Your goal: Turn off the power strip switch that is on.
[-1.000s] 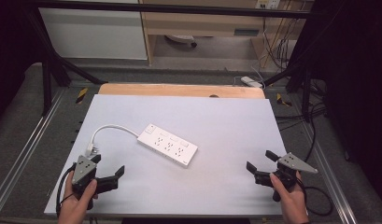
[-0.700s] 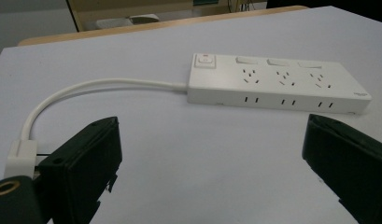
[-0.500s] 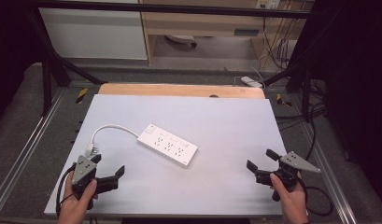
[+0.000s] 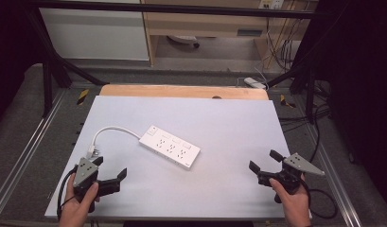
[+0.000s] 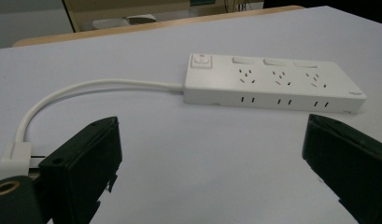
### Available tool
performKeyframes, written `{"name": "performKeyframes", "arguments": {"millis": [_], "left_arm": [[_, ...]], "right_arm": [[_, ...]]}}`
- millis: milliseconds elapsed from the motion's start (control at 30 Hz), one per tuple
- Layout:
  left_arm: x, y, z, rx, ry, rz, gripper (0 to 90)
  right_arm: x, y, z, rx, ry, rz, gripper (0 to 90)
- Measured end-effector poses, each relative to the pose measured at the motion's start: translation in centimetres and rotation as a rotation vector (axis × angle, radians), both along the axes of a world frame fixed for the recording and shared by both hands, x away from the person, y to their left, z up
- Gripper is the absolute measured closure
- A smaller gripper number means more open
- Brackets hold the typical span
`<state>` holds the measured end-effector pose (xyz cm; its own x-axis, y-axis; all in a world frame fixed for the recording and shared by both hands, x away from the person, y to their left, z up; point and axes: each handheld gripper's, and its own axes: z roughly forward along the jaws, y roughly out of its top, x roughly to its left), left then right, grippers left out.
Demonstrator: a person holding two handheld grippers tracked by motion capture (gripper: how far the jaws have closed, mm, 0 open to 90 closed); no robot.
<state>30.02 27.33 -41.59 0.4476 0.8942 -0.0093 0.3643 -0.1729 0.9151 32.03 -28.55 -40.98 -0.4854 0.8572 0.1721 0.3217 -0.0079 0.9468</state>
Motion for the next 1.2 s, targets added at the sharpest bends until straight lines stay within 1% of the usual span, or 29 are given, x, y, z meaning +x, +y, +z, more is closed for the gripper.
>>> {"name": "performKeyframes", "arguments": {"millis": [200, 333, 500, 767, 800, 833, 867, 900, 967, 1033, 1200], "left_arm": [[0.0, 0.0, 0.0, 0.002, 0.002, 0.000, 4.7], [0.0, 0.0, 0.0, 0.005, 0.002, 0.002, 4.6], [0.0, 0.0, 0.0, 0.009, 0.003, 0.002, 4.6], [0.0, 0.0, -0.1, 0.003, 0.009, 0.005, 4.6], [0.0, 0.0, -0.1, 0.004, 0.009, 0.004, 4.7], [0.0, 0.0, -0.1, 0.004, 0.009, 0.005, 4.7], [0.0, 0.0, -0.1, 0.004, 0.009, 0.005, 4.7], [0.0, 0.0, -0.1, 0.003, 0.008, 0.006, 4.7], [0.0, 0.1, -0.1, 0.001, 0.008, 0.008, 4.7], [0.0, 0.1, -0.1, -0.002, 0.010, 0.008, 4.7], [0.0, 0.1, -0.1, 0.001, 0.006, 0.005, 4.7]], "right_arm": [[0.0, 0.2, 0.2, -0.004, -0.008, 0.000, 2.1], [0.0, 0.5, 0.5, 0.007, -0.015, 0.007, 3.1], [0.1, 1.0, 1.2, 0.009, -0.017, 0.013, 3.8], [0.5, 1.2, 2.1, 0.004, -0.012, 0.025, 4.0], [0.6, 1.3, 2.2, -0.005, -0.011, 0.014, 3.8], [0.7, 1.4, 2.3, -0.012, -0.012, -0.009, 3.5], [0.7, 1.4, 2.4, -0.008, -0.010, -0.013, 3.8], [0.9, 1.4, 2.5, -0.001, -0.008, -0.006, 4.3], [1.0, 1.6, 2.6, -0.005, -0.008, -0.002, 4.6], [1.2, 1.8, 2.8, -0.002, -0.004, 0.018, 5.5], [1.5, 2.6, 3.3, -0.001, 0.006, 0.042, 5.9]]}}
